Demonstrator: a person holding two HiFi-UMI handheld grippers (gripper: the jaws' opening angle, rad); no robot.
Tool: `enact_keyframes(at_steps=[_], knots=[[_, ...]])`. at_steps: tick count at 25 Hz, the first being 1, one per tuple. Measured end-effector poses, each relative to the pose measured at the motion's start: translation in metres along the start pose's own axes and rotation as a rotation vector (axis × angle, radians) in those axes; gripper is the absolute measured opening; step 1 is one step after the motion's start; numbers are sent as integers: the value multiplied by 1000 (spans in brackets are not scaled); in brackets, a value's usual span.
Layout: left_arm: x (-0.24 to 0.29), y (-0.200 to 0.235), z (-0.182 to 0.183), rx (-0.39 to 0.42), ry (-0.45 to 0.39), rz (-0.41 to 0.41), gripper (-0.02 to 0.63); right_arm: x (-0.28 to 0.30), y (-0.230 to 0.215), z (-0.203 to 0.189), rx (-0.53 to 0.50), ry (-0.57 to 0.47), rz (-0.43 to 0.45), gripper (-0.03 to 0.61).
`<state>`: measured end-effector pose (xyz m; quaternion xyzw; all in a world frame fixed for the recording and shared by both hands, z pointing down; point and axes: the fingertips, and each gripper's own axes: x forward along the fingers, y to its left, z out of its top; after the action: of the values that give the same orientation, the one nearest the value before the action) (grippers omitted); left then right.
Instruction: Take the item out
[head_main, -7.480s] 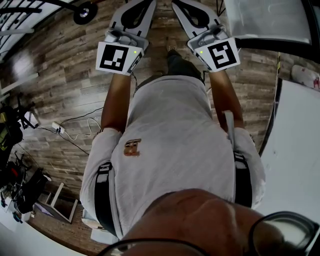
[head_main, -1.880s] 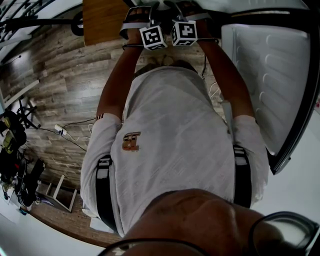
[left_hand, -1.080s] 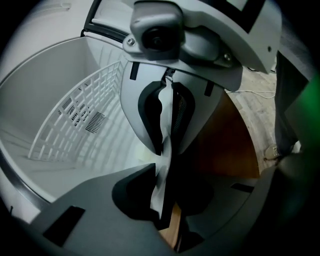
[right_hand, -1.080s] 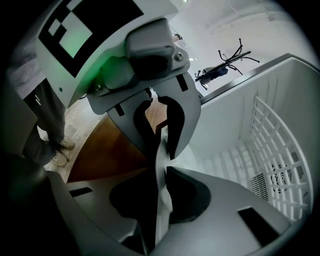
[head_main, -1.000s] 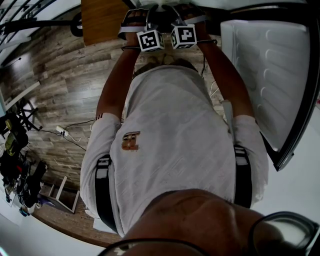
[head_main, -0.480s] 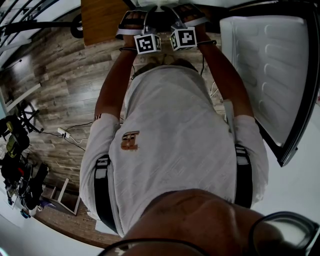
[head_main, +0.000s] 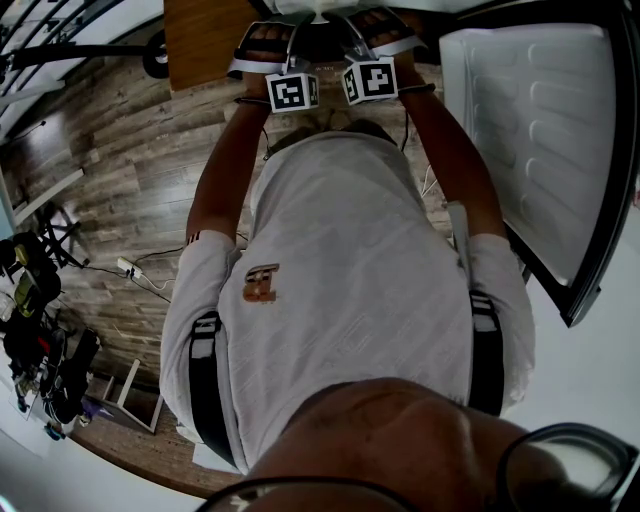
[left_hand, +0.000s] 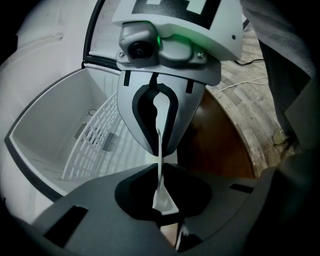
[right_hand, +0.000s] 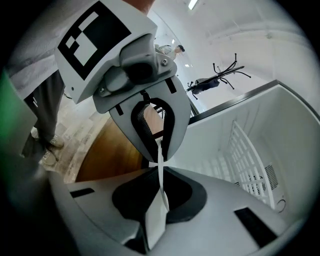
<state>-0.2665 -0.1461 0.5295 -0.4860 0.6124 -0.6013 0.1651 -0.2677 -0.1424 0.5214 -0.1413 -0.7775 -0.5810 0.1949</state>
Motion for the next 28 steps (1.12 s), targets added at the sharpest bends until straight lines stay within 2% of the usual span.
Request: enact_keyframes(at_steps=[5, 17, 28], knots=[[-12, 13, 7, 16, -19, 20, 49, -14, -11, 6, -3, -8, -41, 44], [-63, 57, 28, 131, -60, 99, 49, -64, -47, 37, 14, -24, -169, 44], [-99, 82, 39, 132, -73, 144, 49, -97, -68, 61, 10, -28, -222, 44]])
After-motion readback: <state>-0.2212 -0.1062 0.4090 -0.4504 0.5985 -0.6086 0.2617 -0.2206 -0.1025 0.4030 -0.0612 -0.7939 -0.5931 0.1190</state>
